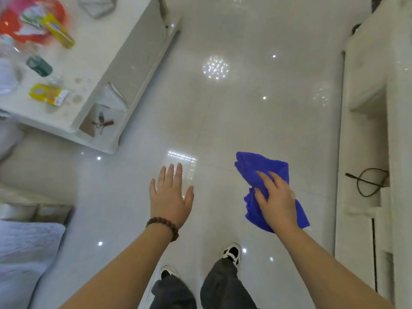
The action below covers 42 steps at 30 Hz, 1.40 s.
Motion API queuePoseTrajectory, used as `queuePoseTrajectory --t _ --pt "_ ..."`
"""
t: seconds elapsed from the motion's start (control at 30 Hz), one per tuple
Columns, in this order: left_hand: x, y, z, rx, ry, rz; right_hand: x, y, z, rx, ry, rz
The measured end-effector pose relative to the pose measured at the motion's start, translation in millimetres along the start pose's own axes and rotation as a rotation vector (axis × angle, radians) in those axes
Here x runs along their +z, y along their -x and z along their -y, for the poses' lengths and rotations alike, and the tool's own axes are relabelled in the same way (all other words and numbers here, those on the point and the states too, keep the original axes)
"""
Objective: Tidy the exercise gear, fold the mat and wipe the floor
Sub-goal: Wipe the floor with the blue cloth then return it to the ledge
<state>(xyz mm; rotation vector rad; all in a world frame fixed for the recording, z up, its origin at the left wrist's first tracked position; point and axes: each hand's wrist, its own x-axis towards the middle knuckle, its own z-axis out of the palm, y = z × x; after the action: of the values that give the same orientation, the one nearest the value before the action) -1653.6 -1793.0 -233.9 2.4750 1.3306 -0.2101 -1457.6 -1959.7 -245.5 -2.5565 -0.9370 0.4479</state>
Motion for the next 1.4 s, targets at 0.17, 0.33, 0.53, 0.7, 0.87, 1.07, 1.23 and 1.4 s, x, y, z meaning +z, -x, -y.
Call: queuePoseTrajectory --t 0.17,0.33,0.53,0.7,0.87,1.07,1.23,1.4 --pt "-54.4 8.7 -60.3 0.115 -0.063 0.012 -96.7 8.0 -17.3 0.044 -0.023 -0.116" --pt "-72.4 2.4 -125.4 0.168 -0.075 0.021 -148.2 13.5 -46.5 0.090 -0.020 -0.159" --pt "-82.4 -15.9 -197.8 0.214 -0.037 0.005 -181.1 9.4 -76.1 0.144 -0.031 -0.194" --pt "-91.4 -44.7 -243.9 0.256 -0.048 -0.005 -201.5 -10.9 -95.1 0.207 -0.044 -0.216" --pt "-97.5 -94.6 -289.6 0.315 -0.033 -0.016 -221.7 -56.8 -114.2 0.266 -0.036 -0.268" --pt "-109.0 -201.0 -352.2 0.410 -0.062 -0.018 -242.8 -156.0 -132.2 0.347 -0.028 -0.322" --pt "-129.7 -314.5 -408.1 0.484 -0.066 0.025 -275.3 -273.0 -146.3 0.413 0.025 -0.326" --pt "-156.3 -414.3 -464.6 0.569 -0.144 0.069 -313.1 -358.2 -168.2 0.527 0.089 -0.312"
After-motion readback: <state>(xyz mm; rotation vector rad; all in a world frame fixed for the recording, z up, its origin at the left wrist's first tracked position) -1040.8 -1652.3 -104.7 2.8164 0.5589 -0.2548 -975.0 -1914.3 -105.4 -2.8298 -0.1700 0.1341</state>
